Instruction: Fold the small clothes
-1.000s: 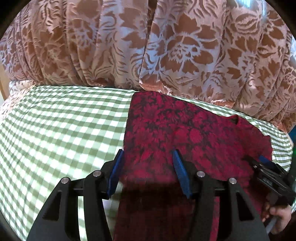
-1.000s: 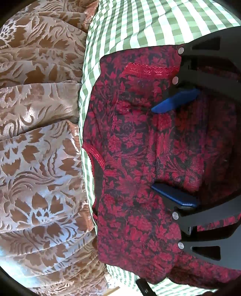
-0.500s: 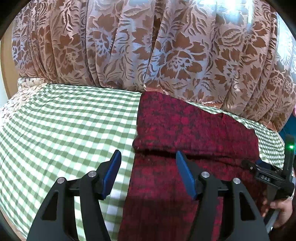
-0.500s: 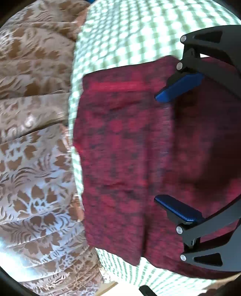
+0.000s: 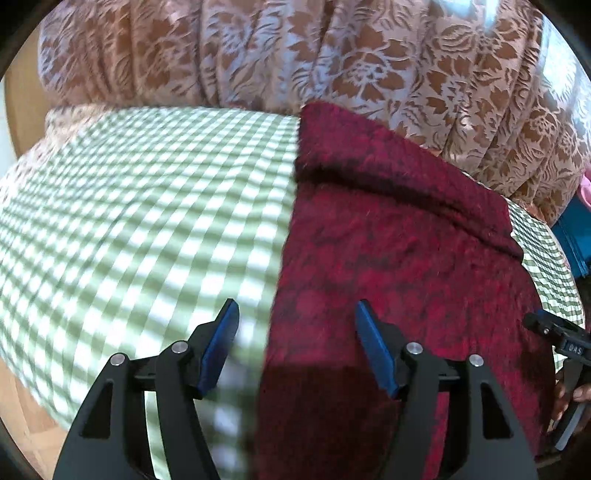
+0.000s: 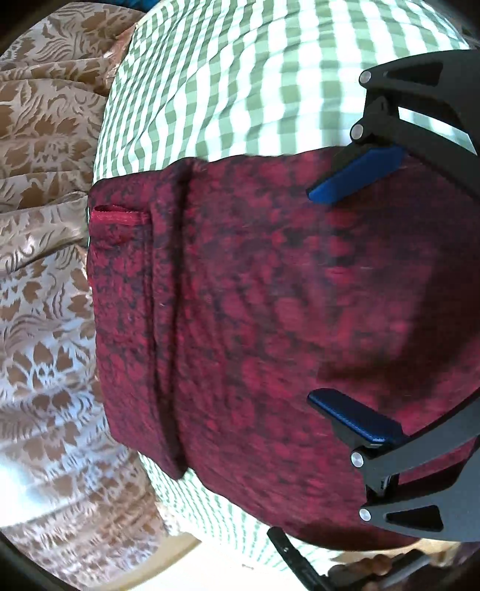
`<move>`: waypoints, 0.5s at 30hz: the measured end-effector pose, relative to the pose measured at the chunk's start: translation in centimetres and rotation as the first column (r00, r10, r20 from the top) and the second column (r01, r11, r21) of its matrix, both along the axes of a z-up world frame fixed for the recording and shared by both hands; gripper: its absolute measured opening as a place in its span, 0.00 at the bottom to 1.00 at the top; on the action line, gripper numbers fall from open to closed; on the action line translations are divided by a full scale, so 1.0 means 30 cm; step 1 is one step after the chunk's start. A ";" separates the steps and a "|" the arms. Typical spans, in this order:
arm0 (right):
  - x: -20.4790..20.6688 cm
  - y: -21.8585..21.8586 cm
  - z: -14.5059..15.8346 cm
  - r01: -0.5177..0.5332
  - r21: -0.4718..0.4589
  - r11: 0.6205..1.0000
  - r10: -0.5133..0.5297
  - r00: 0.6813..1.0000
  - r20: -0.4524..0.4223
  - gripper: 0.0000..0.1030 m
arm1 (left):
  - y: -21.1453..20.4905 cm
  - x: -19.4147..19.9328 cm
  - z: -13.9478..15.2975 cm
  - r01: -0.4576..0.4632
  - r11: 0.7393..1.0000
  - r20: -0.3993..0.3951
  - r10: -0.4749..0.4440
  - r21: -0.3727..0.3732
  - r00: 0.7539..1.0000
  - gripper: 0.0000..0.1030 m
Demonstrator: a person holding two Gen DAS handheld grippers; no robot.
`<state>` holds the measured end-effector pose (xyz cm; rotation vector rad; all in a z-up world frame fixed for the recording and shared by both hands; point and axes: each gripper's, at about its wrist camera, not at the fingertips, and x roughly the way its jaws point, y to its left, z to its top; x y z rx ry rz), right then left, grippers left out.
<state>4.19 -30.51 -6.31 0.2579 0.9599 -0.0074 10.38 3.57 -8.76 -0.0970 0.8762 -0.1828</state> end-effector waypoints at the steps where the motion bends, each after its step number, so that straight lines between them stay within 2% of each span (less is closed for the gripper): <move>1: -0.020 0.000 0.005 -0.006 0.005 1.000 0.006 1.000 0.005 0.96 | 0.018 -0.023 -0.004 -0.004 1.000 -0.007 0.004 -0.001 1.000 0.63; 8: -0.197 -0.040 0.052 -0.010 0.025 1.000 0.008 0.999 0.049 0.96 | 0.100 -0.164 -0.033 0.010 1.000 -0.051 -0.011 -0.020 0.999 0.62; 13: -0.330 -0.093 0.030 0.017 0.081 0.997 -0.019 1.000 0.021 0.96 | 0.118 -0.247 -0.054 0.050 0.997 -0.088 -0.055 -0.057 0.995 0.62; 15: -0.374 -0.099 0.008 0.006 0.128 0.992 -0.005 1.000 -0.008 0.92 | 0.124 -0.263 -0.057 0.063 0.995 -0.096 -0.070 -0.082 0.993 0.62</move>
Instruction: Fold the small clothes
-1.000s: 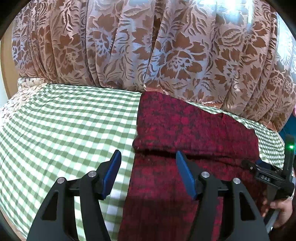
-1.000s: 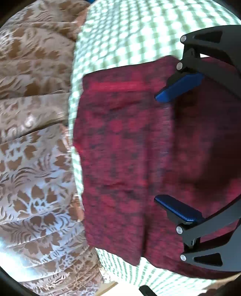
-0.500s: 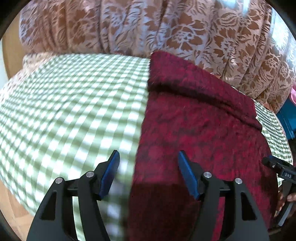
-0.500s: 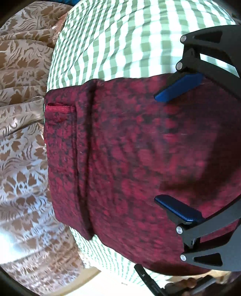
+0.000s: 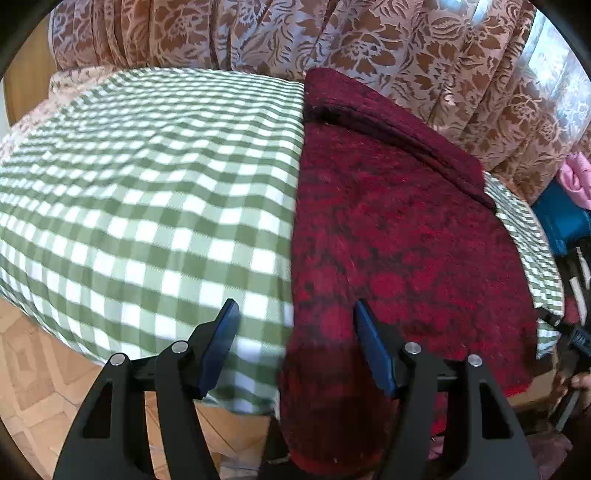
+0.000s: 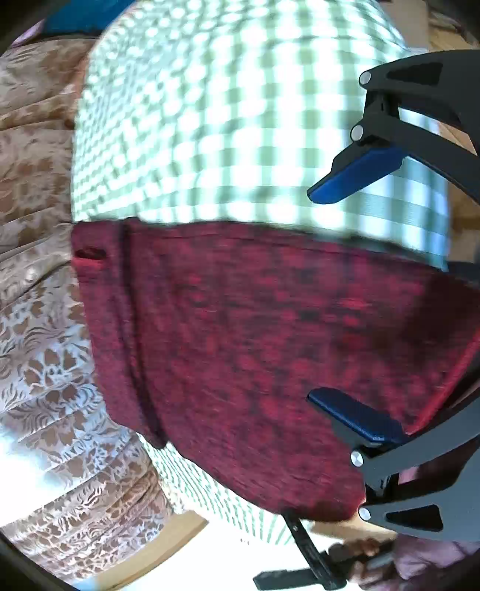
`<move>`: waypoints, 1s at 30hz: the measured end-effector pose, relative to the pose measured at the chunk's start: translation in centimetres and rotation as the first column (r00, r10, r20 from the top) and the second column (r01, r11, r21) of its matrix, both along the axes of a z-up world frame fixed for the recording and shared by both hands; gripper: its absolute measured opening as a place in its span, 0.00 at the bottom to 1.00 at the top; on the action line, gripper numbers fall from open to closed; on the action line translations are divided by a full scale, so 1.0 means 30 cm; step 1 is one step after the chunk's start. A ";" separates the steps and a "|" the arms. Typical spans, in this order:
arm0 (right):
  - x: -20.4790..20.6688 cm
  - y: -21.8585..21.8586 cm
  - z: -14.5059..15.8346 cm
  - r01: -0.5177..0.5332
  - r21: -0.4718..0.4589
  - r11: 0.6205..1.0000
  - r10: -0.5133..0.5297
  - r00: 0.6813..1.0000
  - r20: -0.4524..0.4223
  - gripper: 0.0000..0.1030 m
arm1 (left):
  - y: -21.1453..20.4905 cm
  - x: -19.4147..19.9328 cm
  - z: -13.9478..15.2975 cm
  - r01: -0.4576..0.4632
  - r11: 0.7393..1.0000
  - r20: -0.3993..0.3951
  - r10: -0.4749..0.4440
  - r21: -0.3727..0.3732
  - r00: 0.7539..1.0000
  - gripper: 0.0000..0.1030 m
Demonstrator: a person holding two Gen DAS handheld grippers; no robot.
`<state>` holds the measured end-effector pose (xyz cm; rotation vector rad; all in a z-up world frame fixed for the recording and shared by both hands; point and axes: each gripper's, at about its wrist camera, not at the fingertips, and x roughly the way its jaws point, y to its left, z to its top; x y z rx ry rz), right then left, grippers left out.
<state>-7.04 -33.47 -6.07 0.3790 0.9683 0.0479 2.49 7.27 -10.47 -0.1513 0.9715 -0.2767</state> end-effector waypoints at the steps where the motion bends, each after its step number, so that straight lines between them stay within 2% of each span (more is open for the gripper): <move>1: -0.017 0.003 -0.009 -0.009 0.017 1.000 0.010 1.000 -0.012 0.86 | -0.002 -0.011 -0.006 0.017 1.000 -0.008 -0.017 -0.010 1.000 0.61; 3: -0.059 0.017 -0.040 -0.026 0.059 0.998 0.028 0.998 -0.048 0.75 | -0.010 -0.023 -0.021 0.041 0.999 -0.025 -0.041 -0.004 0.999 0.52; 5: -0.090 0.039 -0.072 -0.053 0.094 0.994 0.061 0.995 -0.083 0.53 | -0.015 -0.033 -0.032 0.071 0.997 -0.043 -0.072 -0.021 0.996 0.48; 8: -0.112 0.063 -0.099 -0.060 0.098 0.993 0.068 0.994 -0.085 0.44 | -0.045 -0.040 -0.042 0.127 0.992 -0.063 -0.128 -0.028 0.990 0.39; 9: -0.113 0.061 -0.105 -0.053 0.108 0.993 0.062 0.994 -0.088 0.42 | -0.061 -0.041 -0.044 0.143 0.990 -0.065 -0.143 -0.013 0.988 0.29; 11: -0.110 0.063 -0.098 -0.062 0.108 0.992 0.072 0.993 -0.090 0.27 | -0.086 -0.043 -0.039 0.171 0.985 -0.057 -0.169 0.028 0.984 0.19; 13: -0.110 0.073 -0.069 -0.089 0.115 0.989 0.097 0.993 -0.072 0.21 | -0.096 -0.053 -0.011 0.206 0.978 -0.030 -0.204 0.042 0.978 0.14; 15: -0.103 0.074 -0.037 -0.110 0.137 0.984 0.117 0.992 -0.044 0.20 | -0.096 -0.063 0.018 0.228 0.973 -0.007 -0.228 0.036 0.974 0.12; 17: -0.092 0.069 -0.001 -0.120 0.177 0.977 0.123 0.992 -0.007 0.20 | -0.079 -0.068 0.055 0.242 0.970 0.012 -0.242 0.000 0.970 0.12; 21: -0.067 0.040 0.062 -0.115 0.291 0.950 0.094 0.992 0.083 0.20 | -0.020 -0.043 0.113 0.220 0.963 0.030 -0.218 -0.157 0.975 0.12; 25: -0.021 -0.006 0.108 -0.089 0.373 0.924 0.036 0.988 0.148 0.20 | 0.020 0.027 0.139 0.178 0.934 0.022 -0.180 -0.309 0.983 0.12; 27: 0.023 -0.036 0.122 -0.055 0.408 0.912 -0.015 0.986 0.167 0.20 | 0.018 0.080 0.148 0.164 0.911 0.020 -0.169 -0.379 0.985 0.12; 30: 0.122 -0.081 0.137 0.008 0.440 0.898 -0.092 0.981 0.172 0.20 | -0.008 0.163 0.159 0.156 0.884 0.018 -0.165 -0.442 0.986 0.12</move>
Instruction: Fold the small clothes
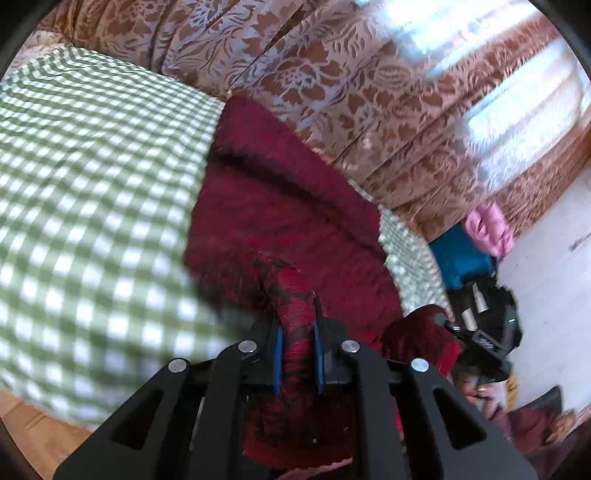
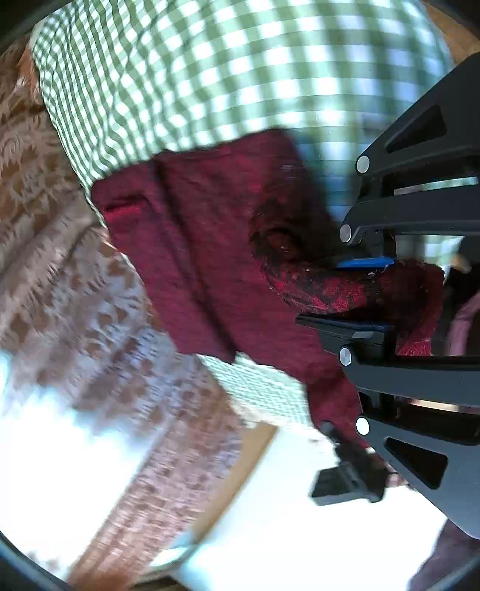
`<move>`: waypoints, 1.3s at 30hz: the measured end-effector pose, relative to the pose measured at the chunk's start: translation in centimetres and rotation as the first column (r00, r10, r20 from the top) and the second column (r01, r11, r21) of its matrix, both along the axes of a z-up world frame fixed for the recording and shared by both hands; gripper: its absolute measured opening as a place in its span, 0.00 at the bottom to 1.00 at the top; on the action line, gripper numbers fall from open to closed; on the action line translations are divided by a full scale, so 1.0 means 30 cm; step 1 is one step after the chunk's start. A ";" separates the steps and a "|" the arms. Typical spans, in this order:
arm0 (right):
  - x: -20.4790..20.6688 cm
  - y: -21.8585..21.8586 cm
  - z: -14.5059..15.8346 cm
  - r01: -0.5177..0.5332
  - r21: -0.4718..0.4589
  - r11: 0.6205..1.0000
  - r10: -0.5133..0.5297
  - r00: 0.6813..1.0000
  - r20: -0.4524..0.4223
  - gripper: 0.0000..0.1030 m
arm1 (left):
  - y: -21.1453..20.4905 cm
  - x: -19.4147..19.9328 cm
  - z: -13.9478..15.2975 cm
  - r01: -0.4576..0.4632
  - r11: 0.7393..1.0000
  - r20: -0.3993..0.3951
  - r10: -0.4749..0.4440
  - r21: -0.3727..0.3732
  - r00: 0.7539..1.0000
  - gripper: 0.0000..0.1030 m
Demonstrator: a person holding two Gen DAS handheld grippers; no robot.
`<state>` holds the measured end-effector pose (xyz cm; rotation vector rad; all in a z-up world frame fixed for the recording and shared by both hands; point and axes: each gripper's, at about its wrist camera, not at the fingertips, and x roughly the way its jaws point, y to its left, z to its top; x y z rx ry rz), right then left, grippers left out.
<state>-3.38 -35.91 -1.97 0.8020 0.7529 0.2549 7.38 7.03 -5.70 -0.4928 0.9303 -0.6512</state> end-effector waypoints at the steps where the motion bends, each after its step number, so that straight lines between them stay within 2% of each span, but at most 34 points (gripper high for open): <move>1: 0.027 -0.018 0.000 0.024 0.011 1.000 -0.024 1.000 -0.002 0.20 | -0.007 0.032 0.000 -0.003 1.000 -0.010 0.003 -0.016 1.000 0.12; 4: 0.140 -0.050 -0.015 0.076 0.016 0.997 -0.076 0.996 -0.046 0.20 | -0.036 0.137 -0.004 -0.040 0.998 -0.046 0.038 -0.039 0.998 0.12; 7: 0.227 -0.081 -0.057 0.110 0.030 0.993 -0.106 0.988 -0.113 0.20 | -0.071 0.243 -0.014 -0.079 0.996 -0.044 0.078 -0.028 0.996 0.21; 9: 0.270 -0.100 -0.086 0.116 0.080 0.990 -0.103 0.983 -0.151 0.20 | -0.088 0.296 -0.025 -0.094 0.995 -0.043 0.093 -0.017 0.995 0.40; 11: 0.292 -0.110 -0.107 0.129 0.100 0.987 -0.111 0.979 -0.170 0.27 | -0.098 0.361 -0.044 -0.098 0.994 -0.077 0.095 -0.041 0.993 0.50; 13: 0.316 -0.120 -0.124 0.142 0.099 0.985 -0.123 0.976 -0.181 0.31 | -0.087 0.421 -0.057 -0.141 0.987 -0.108 0.132 -0.077 0.985 0.69; 14: 0.333 -0.123 -0.129 0.148 0.095 0.984 -0.128 0.974 -0.189 0.33 | -0.071 0.443 -0.057 -0.183 0.978 -0.118 0.171 -0.099 0.978 0.82; 15: 0.345 -0.130 -0.138 0.156 0.102 0.982 -0.133 0.970 -0.201 0.34 | -0.058 0.458 -0.055 -0.212 0.971 -0.118 0.199 -0.114 0.973 0.87; 16: 0.355 -0.140 -0.149 0.169 0.122 0.978 -0.141 0.967 -0.212 0.37 | -0.040 0.480 -0.045 -0.241 0.962 -0.107 0.228 -0.125 0.968 0.87; 18: 0.368 -0.153 -0.159 0.180 0.165 0.970 -0.143 0.966 -0.214 0.43 | -0.025 0.500 -0.032 -0.281 0.957 -0.078 0.276 -0.068 0.958 0.87; 19: 0.367 -0.159 -0.157 0.182 0.193 0.964 -0.142 0.968 -0.205 0.54 | -0.011 0.503 -0.026 -0.285 0.958 -0.057 0.284 -0.029 0.957 0.87; 20: 0.362 -0.166 -0.148 0.181 0.220 0.958 -0.142 0.973 -0.182 0.70 | -0.004 0.499 -0.023 -0.274 0.962 -0.041 0.274 -0.011 0.961 0.87; 22: 0.334 -0.175 -0.095 0.188 0.210 0.959 -0.168 0.980 -0.110 0.87 | 0.018 0.465 -0.024 -0.243 0.969 0.001 0.243 0.035 0.970 0.87; 23: 0.322 -0.180 -0.076 0.192 0.194 0.962 -0.177 0.980 -0.091 0.91 | 0.029 0.443 -0.029 -0.226 0.973 0.018 0.225 0.048 0.974 0.87; 25: 0.286 -0.192 -0.044 0.191 0.154 0.969 -0.183 0.981 -0.064 0.92 | 0.053 0.386 -0.050 -0.170 0.983 0.042 0.167 0.065 0.985 0.87; 30: 0.191 -0.155 -0.053 0.138 -0.091 0.986 -0.145 0.987 -0.070 0.92 | 0.069 0.267 -0.115 -0.072 0.990 0.075 0.063 0.117 0.995 0.86; 32: 0.179 -0.129 -0.083 0.122 -0.177 0.977 -0.140 0.986 -0.093 0.84 | 0.035 0.255 -0.138 -0.039 0.987 0.081 0.027 0.155 0.996 0.85; 33: 0.182 -0.114 -0.102 0.112 -0.220 0.969 -0.138 0.985 -0.105 0.81 | 0.013 0.258 -0.145 -0.025 0.984 0.085 0.011 0.174 0.996 0.81; 35: 0.199 -0.092 -0.140 0.103 -0.279 0.955 -0.142 0.982 -0.124 0.62 | -0.043 0.287 -0.163 0.017 0.979 0.074 -0.033 0.203 0.997 0.73; 36: 0.202 -0.089 -0.156 0.102 -0.303 0.947 -0.148 0.980 -0.131 0.58 | -0.058 0.298 -0.174 0.027 0.977 0.066 -0.042 0.214 0.997 0.64; 37: 0.212 -0.085 -0.171 0.104 -0.335 0.936 -0.157 0.978 -0.135 0.48 | -0.077 0.321 -0.192 0.033 0.974 0.043 -0.044 0.226 0.998 0.58; 39: 0.224 -0.092 -0.186 0.107 -0.338 0.935 -0.163 0.976 -0.142 0.38 | -0.098 0.362 -0.221 0.036 0.974 0.001 -0.037 0.225 0.999 0.30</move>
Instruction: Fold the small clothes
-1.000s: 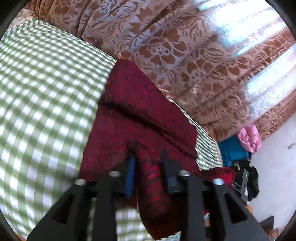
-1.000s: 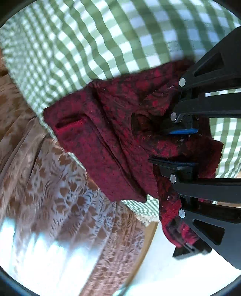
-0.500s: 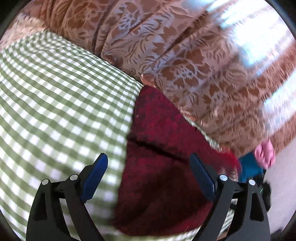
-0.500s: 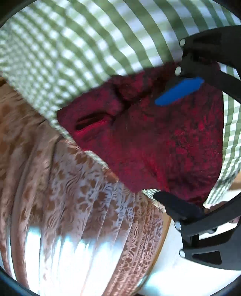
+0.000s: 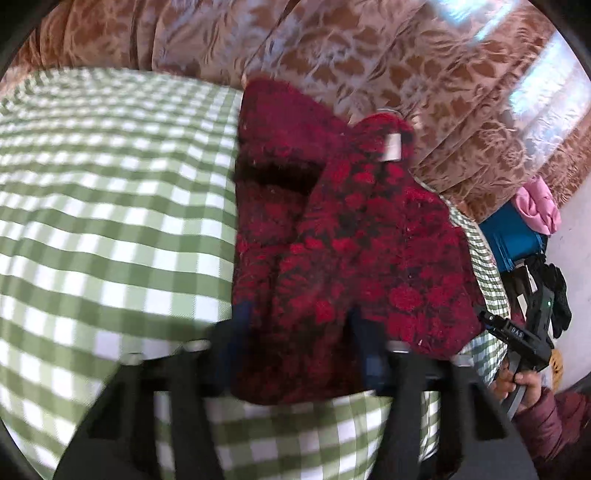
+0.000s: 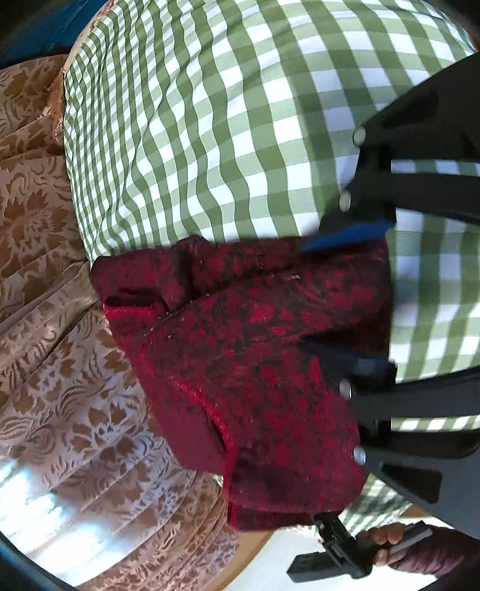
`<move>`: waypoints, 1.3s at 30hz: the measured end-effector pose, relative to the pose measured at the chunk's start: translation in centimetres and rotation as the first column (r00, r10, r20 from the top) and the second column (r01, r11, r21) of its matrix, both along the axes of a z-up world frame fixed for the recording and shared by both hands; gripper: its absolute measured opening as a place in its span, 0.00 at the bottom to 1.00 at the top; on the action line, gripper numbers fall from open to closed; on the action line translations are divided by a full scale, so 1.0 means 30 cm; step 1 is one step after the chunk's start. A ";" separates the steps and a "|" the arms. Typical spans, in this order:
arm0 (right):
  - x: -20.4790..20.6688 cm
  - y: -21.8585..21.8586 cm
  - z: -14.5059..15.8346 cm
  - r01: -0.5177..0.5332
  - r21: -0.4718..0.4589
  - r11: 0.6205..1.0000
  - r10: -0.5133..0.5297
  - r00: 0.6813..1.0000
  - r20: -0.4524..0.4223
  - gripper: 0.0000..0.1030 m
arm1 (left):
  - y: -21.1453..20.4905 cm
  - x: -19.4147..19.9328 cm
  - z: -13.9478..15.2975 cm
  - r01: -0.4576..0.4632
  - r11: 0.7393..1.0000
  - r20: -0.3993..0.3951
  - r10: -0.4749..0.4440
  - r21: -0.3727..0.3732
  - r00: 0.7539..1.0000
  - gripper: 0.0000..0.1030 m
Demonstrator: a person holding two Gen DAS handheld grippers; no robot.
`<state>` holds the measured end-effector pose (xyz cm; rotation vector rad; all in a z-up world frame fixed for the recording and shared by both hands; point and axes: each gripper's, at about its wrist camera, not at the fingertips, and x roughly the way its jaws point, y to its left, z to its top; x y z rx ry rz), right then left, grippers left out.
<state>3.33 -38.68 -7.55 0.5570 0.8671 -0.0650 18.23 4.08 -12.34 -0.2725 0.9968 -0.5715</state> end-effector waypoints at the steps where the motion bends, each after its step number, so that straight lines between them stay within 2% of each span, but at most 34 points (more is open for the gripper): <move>1: 0.003 -0.005 0.001 0.003 0.008 1.000 -0.003 1.000 -0.004 0.30 | -0.002 0.008 -0.006 -0.006 1.000 -0.014 0.006 -0.009 1.000 0.26; 3: 0.002 -0.011 0.015 0.000 0.016 1.000 0.000 1.000 -0.008 0.24 | 0.014 0.013 -0.005 -0.031 0.998 -0.049 0.028 -0.049 0.998 0.17; 5: -0.008 -0.003 0.035 -0.013 0.009 1.000 0.013 1.000 -0.007 0.20 | 0.030 0.001 0.005 -0.033 0.997 -0.059 0.028 -0.075 0.998 0.14; 12: -0.113 -0.011 0.059 -0.038 0.098 0.994 0.040 0.999 -0.012 0.18 | 0.125 -0.128 0.020 -0.027 0.985 -0.108 0.008 -0.172 0.994 0.13; 16: -0.210 -0.007 0.065 -0.066 0.132 0.989 0.071 0.997 -0.037 0.18 | 0.175 -0.245 0.038 -0.005 0.983 -0.129 -0.020 -0.185 0.991 0.12; 19: -0.286 -0.010 0.054 -0.104 0.142 0.984 0.114 0.992 -0.060 0.17 | 0.202 -0.331 0.040 0.007 0.986 -0.148 -0.032 -0.166 0.988 0.12; 21: -0.306 -0.007 0.023 -0.099 0.153 0.983 0.113 0.990 -0.088 0.18 | 0.199 -0.352 0.027 0.003 0.994 -0.156 -0.021 -0.114 0.988 0.17; 22: -0.306 -0.002 0.016 -0.100 0.146 0.984 0.114 0.989 -0.089 0.18 | 0.183 -0.357 0.034 0.001 0.998 -0.137 -0.009 -0.056 0.991 0.20; 24: -0.295 0.008 0.021 -0.096 0.134 0.986 0.109 0.990 -0.090 0.22 | 0.150 -0.369 0.076 -0.006 0.999 -0.064 0.009 0.043 0.998 0.31; 25: -0.286 0.017 0.033 -0.104 0.115 0.988 0.115 0.989 -0.094 0.28 | 0.121 -0.379 0.116 0.001 0.994 -0.001 -0.001 0.105 1.000 0.35; 27: -0.266 0.037 0.058 -0.124 0.080 0.989 0.130 0.988 -0.084 0.46 | 0.093 -0.384 0.163 -0.008 0.987 0.077 -0.005 0.163 0.997 0.48; 28: -0.257 0.050 0.077 -0.129 0.055 0.990 0.133 0.989 -0.072 0.63 | 0.076 -0.382 0.196 -0.028 0.980 0.129 0.002 0.199 0.992 0.49; 29: -0.251 0.058 0.093 -0.128 0.029 0.991 0.130 0.990 -0.063 0.73 | 0.065 -0.377 0.215 -0.043 0.974 0.161 0.007 0.221 0.987 0.50; 31: -0.234 0.078 0.133 -0.133 -0.022 0.991 0.132 0.991 -0.028 0.76 | 0.045 -0.372 0.255 -0.096 0.955 0.237 0.028 0.279 0.971 0.54; 33: -0.216 0.101 0.164 -0.127 -0.071 0.989 0.127 0.992 -0.007 0.80 | 0.024 -0.376 0.287 -0.132 0.938 0.301 0.031 0.320 0.953 0.64; 34: -0.209 0.111 0.176 -0.129 -0.089 0.988 0.130 0.992 0.004 0.81 | 0.014 -0.383 0.302 -0.149 0.928 0.336 0.028 0.341 0.942 0.66; 37: -0.179 0.143 0.198 -0.132 -0.125 0.983 0.136 0.990 0.021 0.81 | -0.011 -0.379 0.327 -0.170 0.908 0.372 0.017 0.383 0.928 0.67; 39: -0.162 0.158 0.207 -0.135 -0.150 0.980 0.140 0.990 0.026 0.81 | -0.011 -0.381 0.328 -0.173 0.905 0.374 0.017 0.389 0.927 0.67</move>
